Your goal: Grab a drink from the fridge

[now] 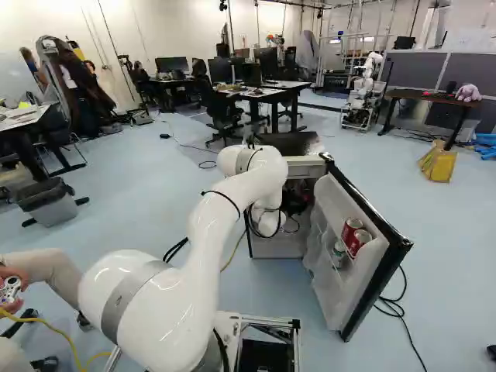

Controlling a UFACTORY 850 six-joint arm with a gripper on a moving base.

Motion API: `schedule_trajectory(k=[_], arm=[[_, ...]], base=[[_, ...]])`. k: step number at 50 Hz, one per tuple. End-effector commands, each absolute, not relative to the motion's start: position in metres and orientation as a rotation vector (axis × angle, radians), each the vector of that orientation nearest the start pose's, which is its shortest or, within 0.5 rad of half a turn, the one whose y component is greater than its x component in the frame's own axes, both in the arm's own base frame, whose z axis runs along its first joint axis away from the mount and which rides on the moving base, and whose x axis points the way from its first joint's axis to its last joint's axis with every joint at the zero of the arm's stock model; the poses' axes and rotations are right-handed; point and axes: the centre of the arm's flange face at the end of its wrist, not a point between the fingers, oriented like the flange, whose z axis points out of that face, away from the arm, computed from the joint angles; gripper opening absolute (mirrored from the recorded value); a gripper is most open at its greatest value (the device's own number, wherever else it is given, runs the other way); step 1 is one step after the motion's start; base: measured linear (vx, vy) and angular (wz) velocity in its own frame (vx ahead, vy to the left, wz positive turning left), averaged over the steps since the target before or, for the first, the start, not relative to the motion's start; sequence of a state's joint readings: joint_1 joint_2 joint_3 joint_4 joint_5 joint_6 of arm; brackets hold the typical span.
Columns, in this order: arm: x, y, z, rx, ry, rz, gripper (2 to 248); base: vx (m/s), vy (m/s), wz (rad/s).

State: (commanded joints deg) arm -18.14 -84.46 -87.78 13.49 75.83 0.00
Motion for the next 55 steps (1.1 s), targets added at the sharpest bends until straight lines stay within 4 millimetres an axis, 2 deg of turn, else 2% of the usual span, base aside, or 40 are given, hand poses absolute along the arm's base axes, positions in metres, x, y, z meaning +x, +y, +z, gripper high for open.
schedule_trajectory(k=[22, 55], arm=[[0.62, -0.23, -0.037, -2.589, 0.766, -2.204, 131], [0.629, -0.231, -0.041, -2.565, 0.76, -2.231, 131]], base=[[0.0, 0.0, 0.0], [0.0, 0.0, 0.0]])
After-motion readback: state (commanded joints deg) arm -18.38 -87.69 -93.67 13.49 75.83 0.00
